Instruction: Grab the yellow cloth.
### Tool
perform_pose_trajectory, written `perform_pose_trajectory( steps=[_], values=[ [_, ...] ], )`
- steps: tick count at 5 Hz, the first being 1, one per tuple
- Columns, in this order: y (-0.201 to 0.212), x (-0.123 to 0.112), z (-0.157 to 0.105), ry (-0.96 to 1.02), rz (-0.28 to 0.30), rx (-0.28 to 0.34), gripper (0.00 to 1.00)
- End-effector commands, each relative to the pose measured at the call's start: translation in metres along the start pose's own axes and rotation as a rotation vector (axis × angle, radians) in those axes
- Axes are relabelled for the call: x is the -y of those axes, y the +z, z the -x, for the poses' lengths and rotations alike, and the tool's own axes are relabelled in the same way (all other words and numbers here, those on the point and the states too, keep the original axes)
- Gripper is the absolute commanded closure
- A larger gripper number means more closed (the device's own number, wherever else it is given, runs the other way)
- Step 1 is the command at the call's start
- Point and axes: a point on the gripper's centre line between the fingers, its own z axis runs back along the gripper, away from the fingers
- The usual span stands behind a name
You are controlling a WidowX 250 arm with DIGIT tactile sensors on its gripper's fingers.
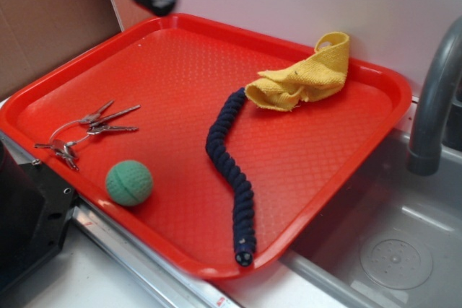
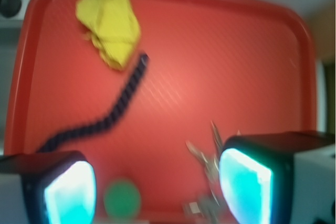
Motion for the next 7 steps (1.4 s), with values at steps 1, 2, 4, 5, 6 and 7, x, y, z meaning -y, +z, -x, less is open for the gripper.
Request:
perform_pose_trajectory(
  steps=[1, 2, 4, 5, 6, 7],
  values=[
    [-0.077, 0.033, -0.088, -0.142, 0.036, 0.13, 0.0],
    [-0.102, 0.031, -0.104, -0.15, 0.043, 0.144, 0.0],
    [-0.133, 0.011, -0.1, -0.083, 0.078, 0.131, 0.11],
    [-0.134, -0.003, -0.087, -0.038, 0.095, 0.148, 1.0],
    [-0.125, -0.013, -0.081, 0.012, 0.085, 0.135, 1.0],
    [-0.091, -0.025, -0.072, 0.03, 0.071, 0.174, 1.0]
  ],
)
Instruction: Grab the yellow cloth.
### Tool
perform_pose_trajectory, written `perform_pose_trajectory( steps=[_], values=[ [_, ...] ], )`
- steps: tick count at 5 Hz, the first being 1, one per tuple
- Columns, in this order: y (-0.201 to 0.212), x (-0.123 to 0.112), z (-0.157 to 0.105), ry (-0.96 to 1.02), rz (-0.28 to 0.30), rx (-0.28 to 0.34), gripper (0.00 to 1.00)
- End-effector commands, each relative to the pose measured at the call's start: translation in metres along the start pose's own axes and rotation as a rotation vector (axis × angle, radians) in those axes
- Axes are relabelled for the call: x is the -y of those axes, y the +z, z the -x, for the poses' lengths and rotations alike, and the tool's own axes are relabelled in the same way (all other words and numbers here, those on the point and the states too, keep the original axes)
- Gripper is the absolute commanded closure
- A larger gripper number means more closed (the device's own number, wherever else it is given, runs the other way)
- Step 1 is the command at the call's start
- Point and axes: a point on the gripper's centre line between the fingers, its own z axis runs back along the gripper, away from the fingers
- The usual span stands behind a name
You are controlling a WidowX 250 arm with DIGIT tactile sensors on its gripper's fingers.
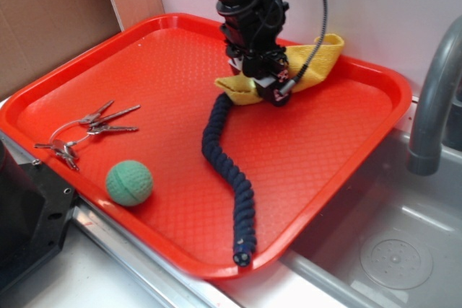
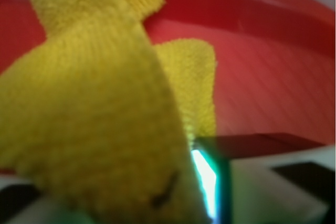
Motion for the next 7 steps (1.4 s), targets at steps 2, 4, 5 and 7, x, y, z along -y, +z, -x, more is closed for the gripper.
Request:
perform_pose_trajectory(
  steps=[2, 4, 5, 7],
  values=[
    [0.148, -0.05, 0.033, 0.149, 0.03, 0.18, 1.0],
    [0.235, -0.062, 0.078, 0.267, 0.021, 0.145, 1.0],
    [0.247, -0.057, 0.082, 0.368, -0.064, 0.018, 1.0],
    [0.238, -0.043, 0.074, 0.36, -0.071, -0.023, 1.0]
  ],
)
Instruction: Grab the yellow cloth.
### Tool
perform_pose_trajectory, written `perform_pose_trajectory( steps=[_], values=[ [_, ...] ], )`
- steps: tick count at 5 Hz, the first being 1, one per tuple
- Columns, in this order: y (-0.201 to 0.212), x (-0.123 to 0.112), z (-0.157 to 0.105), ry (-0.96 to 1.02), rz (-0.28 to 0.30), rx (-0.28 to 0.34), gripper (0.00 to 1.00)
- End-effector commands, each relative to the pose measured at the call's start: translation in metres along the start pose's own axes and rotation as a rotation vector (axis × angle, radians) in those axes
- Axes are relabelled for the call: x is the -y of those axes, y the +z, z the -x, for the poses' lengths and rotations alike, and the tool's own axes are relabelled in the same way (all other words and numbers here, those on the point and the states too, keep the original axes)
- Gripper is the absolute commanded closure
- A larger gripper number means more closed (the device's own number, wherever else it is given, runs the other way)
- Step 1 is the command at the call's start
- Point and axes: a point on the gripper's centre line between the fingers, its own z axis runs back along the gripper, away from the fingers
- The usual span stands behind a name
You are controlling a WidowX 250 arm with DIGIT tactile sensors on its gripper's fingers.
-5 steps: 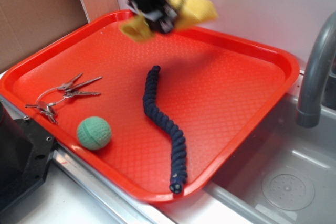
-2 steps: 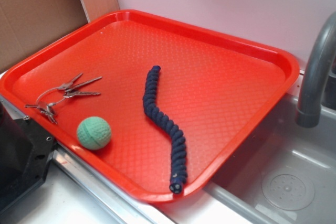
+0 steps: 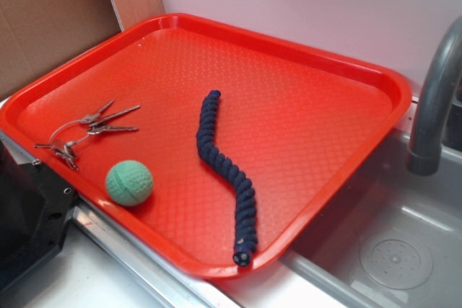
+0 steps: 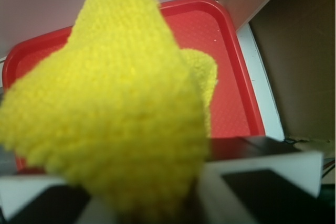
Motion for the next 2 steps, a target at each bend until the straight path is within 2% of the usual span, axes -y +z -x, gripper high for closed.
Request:
perform_pose_trajectory(
  steps=[1, 2],
  values=[
    [-0.0219, 0.0364, -0.0122, -0.024, -0.089, -0.017, 1.0],
    [-0.0299, 0.0434, -0.0164, -0.038, -0.102, -0.021, 1.0]
  ],
)
